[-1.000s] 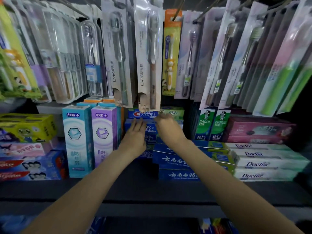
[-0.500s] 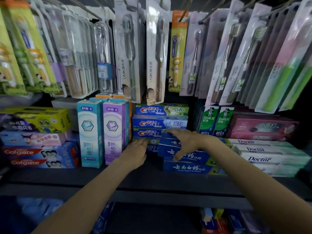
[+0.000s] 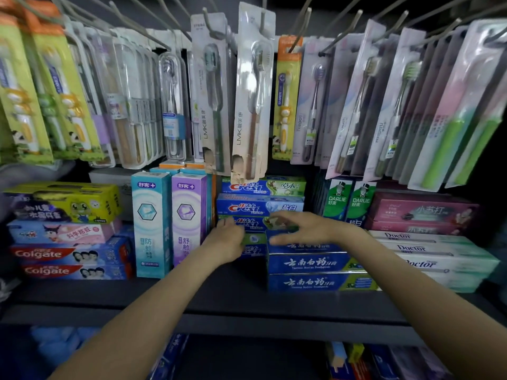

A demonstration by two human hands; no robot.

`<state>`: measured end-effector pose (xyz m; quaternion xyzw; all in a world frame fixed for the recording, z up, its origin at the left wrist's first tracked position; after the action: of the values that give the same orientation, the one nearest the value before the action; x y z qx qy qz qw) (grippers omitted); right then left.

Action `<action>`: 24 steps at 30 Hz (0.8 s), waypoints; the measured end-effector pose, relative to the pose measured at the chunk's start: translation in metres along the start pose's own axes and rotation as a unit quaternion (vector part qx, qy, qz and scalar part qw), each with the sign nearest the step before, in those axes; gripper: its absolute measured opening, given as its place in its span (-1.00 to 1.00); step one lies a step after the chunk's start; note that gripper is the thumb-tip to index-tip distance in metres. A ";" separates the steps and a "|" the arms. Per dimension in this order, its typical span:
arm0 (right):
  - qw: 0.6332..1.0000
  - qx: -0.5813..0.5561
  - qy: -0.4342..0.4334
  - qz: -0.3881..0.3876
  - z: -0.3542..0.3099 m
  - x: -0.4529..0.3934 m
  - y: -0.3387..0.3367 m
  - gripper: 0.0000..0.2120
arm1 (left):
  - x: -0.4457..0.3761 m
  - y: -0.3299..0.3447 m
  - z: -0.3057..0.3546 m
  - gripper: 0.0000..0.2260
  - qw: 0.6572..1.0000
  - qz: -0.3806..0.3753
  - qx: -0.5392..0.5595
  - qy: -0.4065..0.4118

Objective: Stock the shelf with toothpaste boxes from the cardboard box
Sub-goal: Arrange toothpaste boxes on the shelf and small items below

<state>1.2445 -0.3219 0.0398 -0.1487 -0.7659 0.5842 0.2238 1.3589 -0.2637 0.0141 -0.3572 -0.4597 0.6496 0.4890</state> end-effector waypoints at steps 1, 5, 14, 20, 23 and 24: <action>0.999 0.005 -0.004 0.049 -0.005 -0.001 -0.010 -0.46 | 0.003 -0.009 0.004 -0.70 1.000 0.015 -0.005 0.004; 0.991 0.057 -0.012 0.118 -0.022 -0.011 -0.021 -0.61 | 0.021 -0.043 0.020 -0.70 0.991 0.100 -0.083 0.026; 0.973 0.118 -0.058 0.190 -0.052 -0.013 -0.035 -0.58 | 0.062 -0.077 0.046 -0.66 0.954 0.211 -0.207 0.054; 0.964 0.070 -0.067 0.246 -0.064 0.001 -0.048 -0.61 | 0.082 -0.099 0.067 -0.65 0.930 0.299 -0.188 0.098; 0.950 0.108 -0.040 0.291 -0.057 0.009 -0.064 -0.56 | 0.088 -0.104 0.067 -0.62 0.901 0.375 -0.158 0.152; 0.948 0.129 -0.018 0.291 -0.050 0.008 -0.067 -0.53 | 0.087 -0.100 0.065 -0.58 0.903 0.374 -0.143 0.160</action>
<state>1.2662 -0.2947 0.1162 -0.3246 -0.6115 0.7200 0.0475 1.3073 -0.1856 0.1284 -0.6676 -0.2960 0.6464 0.2212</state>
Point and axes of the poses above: each hand's wrist, its own x-axis away from the middle knuckle, its own y-axis out of the palm, z = x × y, the point moved 9 cm from there along -x, towards the middle knuckle, and after that the axes turned 14 degrees about x, right-handed, at the moved point
